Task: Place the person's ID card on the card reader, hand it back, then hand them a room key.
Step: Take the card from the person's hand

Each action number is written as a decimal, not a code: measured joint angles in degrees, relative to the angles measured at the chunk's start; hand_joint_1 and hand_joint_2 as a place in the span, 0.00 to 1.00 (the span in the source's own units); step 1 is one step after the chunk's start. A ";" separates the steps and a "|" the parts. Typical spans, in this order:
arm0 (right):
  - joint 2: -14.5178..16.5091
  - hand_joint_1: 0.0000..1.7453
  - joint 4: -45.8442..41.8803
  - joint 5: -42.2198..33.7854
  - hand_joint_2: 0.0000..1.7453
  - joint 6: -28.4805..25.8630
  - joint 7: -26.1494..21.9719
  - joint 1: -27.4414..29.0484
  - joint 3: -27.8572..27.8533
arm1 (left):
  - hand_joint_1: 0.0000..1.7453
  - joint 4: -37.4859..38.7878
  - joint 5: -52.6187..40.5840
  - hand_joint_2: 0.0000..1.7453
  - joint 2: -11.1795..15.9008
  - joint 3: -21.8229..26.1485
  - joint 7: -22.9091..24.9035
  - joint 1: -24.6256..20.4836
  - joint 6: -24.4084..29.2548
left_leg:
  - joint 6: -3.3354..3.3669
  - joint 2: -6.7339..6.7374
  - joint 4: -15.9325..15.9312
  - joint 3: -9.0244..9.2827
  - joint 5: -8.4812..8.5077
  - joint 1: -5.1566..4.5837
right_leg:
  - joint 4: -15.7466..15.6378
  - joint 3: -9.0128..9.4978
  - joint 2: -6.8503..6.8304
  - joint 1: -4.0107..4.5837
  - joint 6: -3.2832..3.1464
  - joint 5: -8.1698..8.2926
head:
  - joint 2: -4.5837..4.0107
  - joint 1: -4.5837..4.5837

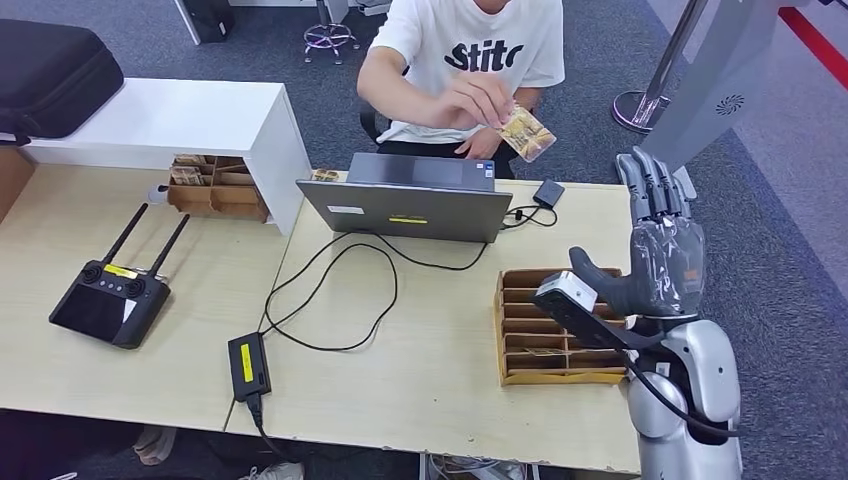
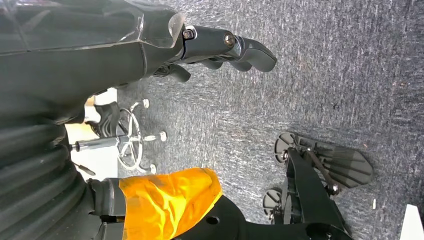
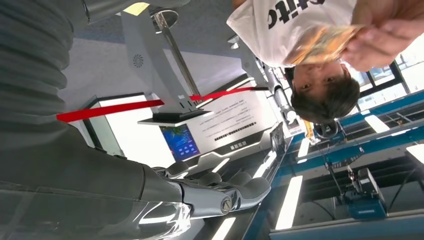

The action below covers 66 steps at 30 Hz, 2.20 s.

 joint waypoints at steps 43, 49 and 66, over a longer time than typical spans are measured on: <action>1.29 1.00 13.93 3.46 1.00 -2.14 0.23 -13.96 -3.68 | 0.00 0.00 -0.15 1.00 1.20 -7.94 1.01 -0.55 -1.20 | 0.01 -0.01 0.02 -0.07 0.06 -0.01 | 0.00 -0.07 0.00 0.00 0.02 0.05 | 0.00 0.00; 1.62 1.00 12.31 1.32 1.00 -1.78 -0.45 -13.41 -3.69 | 0.00 0.00 -0.15 1.00 1.20 -7.94 1.02 -0.55 -1.20 | 0.01 -0.01 0.02 -0.06 0.06 0.00 | 0.00 -0.07 0.00 0.00 0.02 0.05 | 0.00 0.00; -0.86 1.00 21.85 -3.86 1.00 0.41 0.85 -12.71 -18.27 | 0.00 0.00 -0.15 1.00 1.18 -7.93 1.40 -0.54 -0.83 | 0.02 -0.04 0.07 -0.08 0.05 -0.02 | -0.02 -0.07 -0.04 -0.02 0.03 0.06 | 0.00 0.00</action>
